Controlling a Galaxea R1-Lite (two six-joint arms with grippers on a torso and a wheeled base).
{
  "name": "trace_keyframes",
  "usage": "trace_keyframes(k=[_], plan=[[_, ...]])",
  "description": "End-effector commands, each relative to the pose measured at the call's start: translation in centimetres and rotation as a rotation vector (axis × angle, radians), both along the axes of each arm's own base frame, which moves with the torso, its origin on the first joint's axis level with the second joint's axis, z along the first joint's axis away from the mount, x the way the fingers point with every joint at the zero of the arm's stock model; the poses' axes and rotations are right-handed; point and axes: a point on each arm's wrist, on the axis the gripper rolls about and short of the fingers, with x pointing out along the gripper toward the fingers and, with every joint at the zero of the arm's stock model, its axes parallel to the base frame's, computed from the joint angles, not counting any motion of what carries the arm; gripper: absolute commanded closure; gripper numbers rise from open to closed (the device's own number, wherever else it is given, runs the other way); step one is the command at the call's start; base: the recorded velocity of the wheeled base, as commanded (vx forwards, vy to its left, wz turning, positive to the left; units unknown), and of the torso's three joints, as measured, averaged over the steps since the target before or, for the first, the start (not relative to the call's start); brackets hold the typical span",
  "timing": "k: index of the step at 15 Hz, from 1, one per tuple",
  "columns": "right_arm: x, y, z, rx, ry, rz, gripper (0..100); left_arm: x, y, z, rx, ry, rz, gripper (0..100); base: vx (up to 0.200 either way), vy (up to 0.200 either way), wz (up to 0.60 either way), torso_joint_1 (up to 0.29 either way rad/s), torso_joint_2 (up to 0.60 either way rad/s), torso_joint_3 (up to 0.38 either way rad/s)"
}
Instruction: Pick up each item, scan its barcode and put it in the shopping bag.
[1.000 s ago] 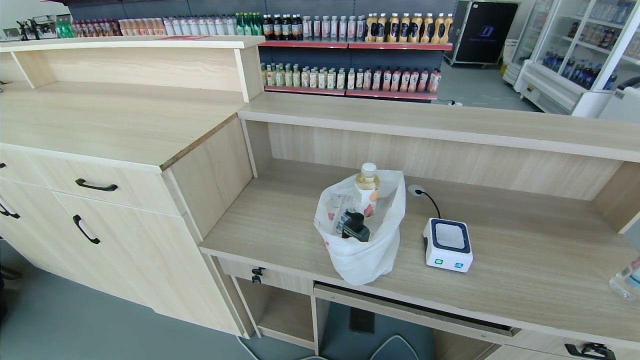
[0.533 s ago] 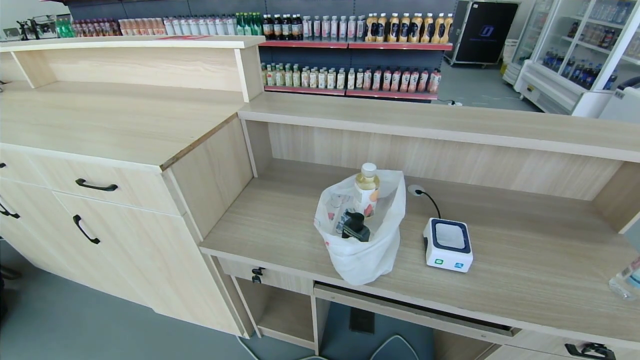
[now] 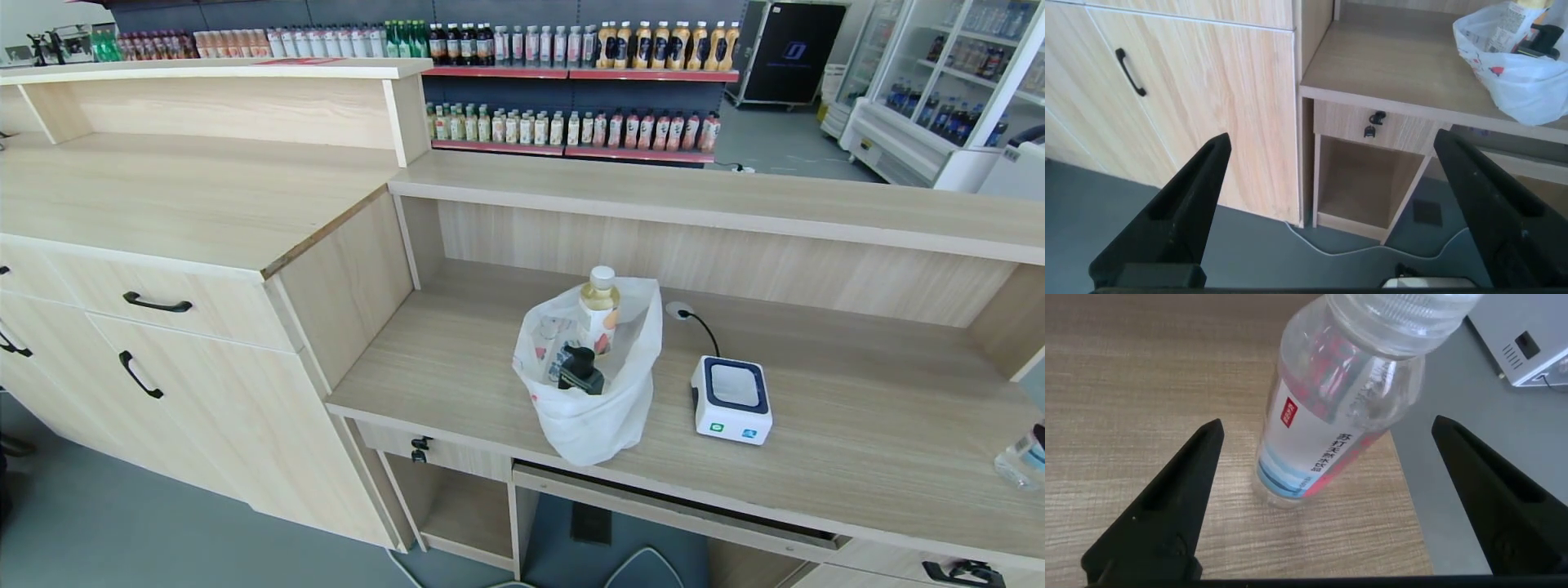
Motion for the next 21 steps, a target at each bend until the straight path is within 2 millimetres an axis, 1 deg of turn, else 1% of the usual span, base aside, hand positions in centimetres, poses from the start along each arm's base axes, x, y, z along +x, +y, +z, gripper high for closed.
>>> trace_keyframes(k=[1, 8, 12, 21], plan=[[0.5, -0.1, -0.2, -0.002, -0.001, 0.007, 0, 0.0, 0.0, 0.0, 0.0, -0.002, 0.0, 0, 0.0, 0.0, 0.0, 0.0, 0.0, 0.0], [1.6, 0.3, -0.9, 0.003, 0.005, 0.034, 0, 0.0, 0.0, 0.0, 0.0, 0.0, 0.0, 0, 0.0, 0.0, 0.0, 0.0, 0.0, 0.0], [2.0, -0.3, -0.9, -0.01, -0.004, 0.035, 0, 0.0, 0.0, 0.0, 0.0, 0.0, 0.0, 0, 0.0, 0.0, 0.0, 0.0, 0.0, 0.0], [3.1, -1.5, -2.0, -0.017, -0.012, 0.036, 0, 0.0, 0.0, 0.0, 0.0, 0.0, 0.0, 0, 0.0, 0.0, 0.0, 0.0, 0.0, 0.0]])
